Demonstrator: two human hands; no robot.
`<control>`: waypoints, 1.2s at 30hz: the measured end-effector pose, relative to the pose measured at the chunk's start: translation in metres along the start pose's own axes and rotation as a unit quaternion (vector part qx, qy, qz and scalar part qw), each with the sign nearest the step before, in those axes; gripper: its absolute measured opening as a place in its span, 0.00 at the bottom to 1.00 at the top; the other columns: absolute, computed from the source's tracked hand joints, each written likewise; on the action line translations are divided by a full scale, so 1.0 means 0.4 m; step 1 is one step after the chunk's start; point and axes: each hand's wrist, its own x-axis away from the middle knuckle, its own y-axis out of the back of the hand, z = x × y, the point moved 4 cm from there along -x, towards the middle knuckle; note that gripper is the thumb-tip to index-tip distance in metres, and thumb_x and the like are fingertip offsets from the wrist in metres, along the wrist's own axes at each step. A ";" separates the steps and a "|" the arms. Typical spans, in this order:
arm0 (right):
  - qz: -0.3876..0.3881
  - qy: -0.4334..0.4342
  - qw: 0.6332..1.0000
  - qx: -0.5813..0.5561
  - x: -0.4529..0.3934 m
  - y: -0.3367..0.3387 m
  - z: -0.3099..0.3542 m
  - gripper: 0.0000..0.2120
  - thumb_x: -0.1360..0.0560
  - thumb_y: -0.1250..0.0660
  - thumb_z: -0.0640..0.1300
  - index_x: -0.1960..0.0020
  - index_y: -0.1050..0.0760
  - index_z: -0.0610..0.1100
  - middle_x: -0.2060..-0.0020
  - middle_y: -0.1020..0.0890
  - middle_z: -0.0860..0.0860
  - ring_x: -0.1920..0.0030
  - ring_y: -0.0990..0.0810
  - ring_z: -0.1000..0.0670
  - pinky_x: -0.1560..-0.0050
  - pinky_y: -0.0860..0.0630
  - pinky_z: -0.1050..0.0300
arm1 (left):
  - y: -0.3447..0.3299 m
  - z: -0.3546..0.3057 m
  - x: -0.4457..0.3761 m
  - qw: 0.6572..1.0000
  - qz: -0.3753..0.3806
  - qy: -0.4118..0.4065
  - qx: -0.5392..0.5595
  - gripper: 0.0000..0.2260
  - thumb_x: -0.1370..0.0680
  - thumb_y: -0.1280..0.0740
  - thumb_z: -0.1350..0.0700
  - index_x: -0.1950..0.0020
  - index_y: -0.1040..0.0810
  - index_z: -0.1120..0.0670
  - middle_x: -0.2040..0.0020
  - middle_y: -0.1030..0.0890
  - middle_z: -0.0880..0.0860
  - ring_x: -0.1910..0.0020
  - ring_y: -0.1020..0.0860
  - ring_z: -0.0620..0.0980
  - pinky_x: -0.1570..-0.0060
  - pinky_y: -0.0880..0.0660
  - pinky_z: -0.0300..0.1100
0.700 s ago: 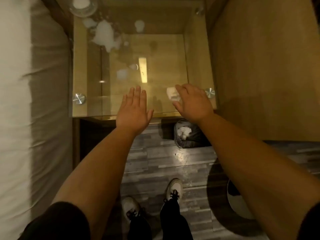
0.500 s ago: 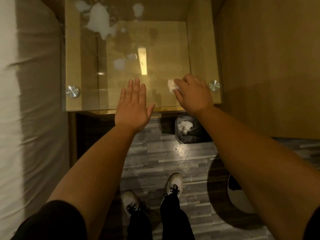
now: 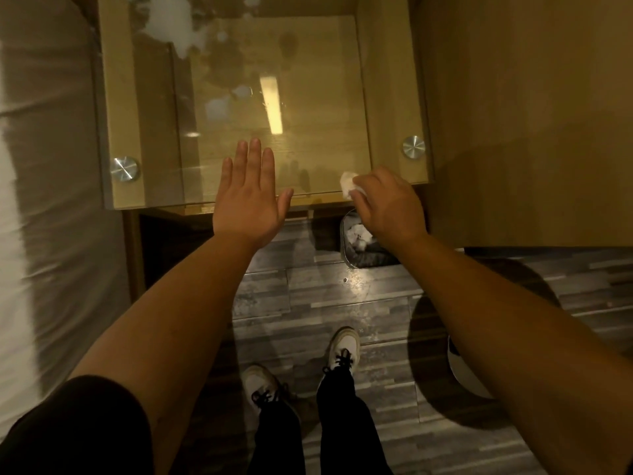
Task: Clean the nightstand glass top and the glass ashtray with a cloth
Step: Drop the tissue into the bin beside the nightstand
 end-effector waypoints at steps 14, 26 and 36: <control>0.092 -0.265 0.958 -0.061 0.188 -0.149 -0.228 0.13 0.21 0.39 0.43 0.40 0.24 0.39 0.44 0.25 0.38 0.49 0.24 0.38 0.51 0.28 0.49 | -0.009 -0.001 0.000 1.000 -0.025 0.001 -0.001 0.32 0.19 0.59 0.39 0.23 0.51 0.60 0.22 0.50 0.61 0.23 0.54 0.58 0.26 0.54 0.56; 0.131 -0.280 0.951 -0.028 0.198 -0.152 -0.230 0.22 0.23 0.36 0.53 0.34 0.29 0.41 0.35 0.30 0.40 0.39 0.29 0.38 0.41 0.28 0.44 | -0.010 0.000 0.001 1.000 -0.018 0.003 -0.013 0.32 0.19 0.60 0.38 0.23 0.51 0.60 0.22 0.51 0.61 0.23 0.55 0.57 0.26 0.56 0.54; 0.055 -0.167 0.984 -0.007 0.193 -0.046 -0.149 0.17 0.23 0.37 0.48 0.39 0.25 0.39 0.41 0.24 0.41 0.42 0.27 0.40 0.42 0.29 0.45 | 0.011 0.003 0.003 0.999 0.038 0.007 -0.007 0.33 0.20 0.61 0.37 0.23 0.54 0.58 0.22 0.55 0.59 0.24 0.59 0.56 0.26 0.58 0.53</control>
